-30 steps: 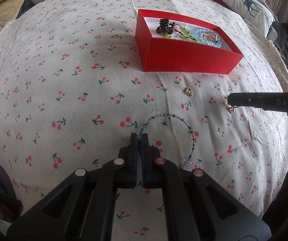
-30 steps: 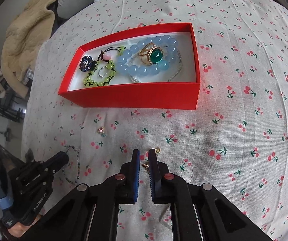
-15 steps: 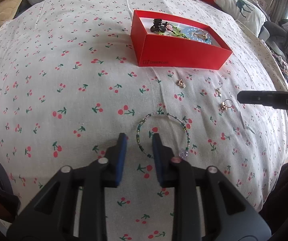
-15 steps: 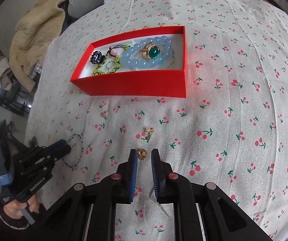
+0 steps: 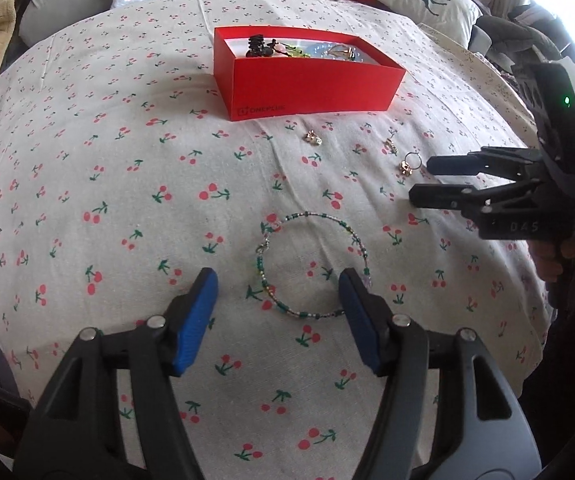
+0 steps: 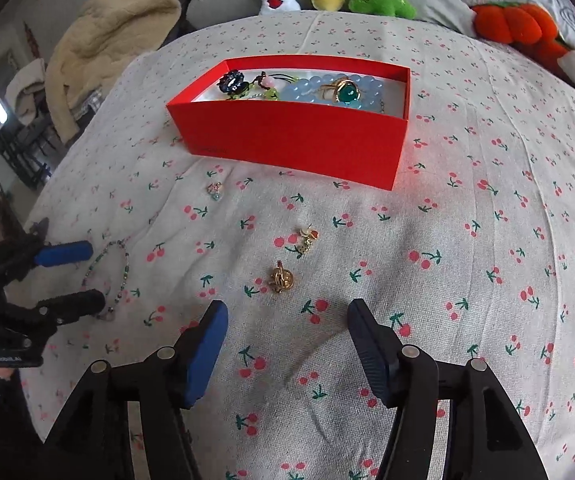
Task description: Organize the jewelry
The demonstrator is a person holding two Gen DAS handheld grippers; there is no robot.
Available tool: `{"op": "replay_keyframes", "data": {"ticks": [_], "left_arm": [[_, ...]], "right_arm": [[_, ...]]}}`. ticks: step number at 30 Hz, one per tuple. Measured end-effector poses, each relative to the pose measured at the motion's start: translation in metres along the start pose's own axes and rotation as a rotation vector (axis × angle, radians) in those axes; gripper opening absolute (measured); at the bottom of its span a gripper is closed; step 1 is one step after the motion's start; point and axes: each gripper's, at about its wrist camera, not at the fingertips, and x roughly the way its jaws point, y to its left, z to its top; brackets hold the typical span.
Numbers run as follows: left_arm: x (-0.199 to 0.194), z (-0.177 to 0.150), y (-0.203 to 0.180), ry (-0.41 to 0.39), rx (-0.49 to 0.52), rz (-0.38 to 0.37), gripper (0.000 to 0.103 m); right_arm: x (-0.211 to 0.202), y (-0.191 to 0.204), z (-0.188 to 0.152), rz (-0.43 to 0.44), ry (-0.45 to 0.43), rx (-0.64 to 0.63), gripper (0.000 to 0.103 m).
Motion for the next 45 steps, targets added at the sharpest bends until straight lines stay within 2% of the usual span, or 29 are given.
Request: {"op": "replay_keyframes", "data": {"ticks": [3,5,7,9,11,14,27,34,45], "left_arm": [[0.001,0.003,0.003,0.001,-0.024,-0.023,0.063],[0.004,0.004,0.004,0.005,-0.028,-0.003,0.048],[0.005,0.004,0.006,0.007,-0.028,0.005,0.040],[0.005,0.005,0.008,0.010,-0.035,0.003,0.029],[0.006,0.005,0.009,0.018,-0.036,0.004,0.014],[0.007,0.005,0.007,0.027,-0.029,0.009,0.004],[-0.002,0.015,0.010,-0.005,-0.092,0.052,0.004],[-0.012,0.036,0.015,-0.039,-0.151,0.080,0.003],[-0.026,0.079,0.010,-0.122,-0.215,0.070,0.003]], "right_arm": [[0.004,0.004,0.002,-0.009,-0.023,-0.029,0.047],[0.007,0.006,0.007,-0.013,-0.029,-0.027,0.038],[0.010,0.006,0.010,-0.019,-0.031,-0.030,0.033],[0.012,0.009,0.012,-0.030,-0.034,-0.045,0.024],[0.014,0.011,0.013,-0.027,-0.034,-0.049,0.018],[0.014,0.010,0.013,-0.020,-0.034,-0.050,0.015],[0.000,0.007,0.014,-0.039,-0.020,-0.038,0.015],[-0.011,0.005,0.020,-0.081,0.012,-0.013,0.015],[-0.028,-0.014,0.042,-0.089,0.048,0.073,0.015]]}}
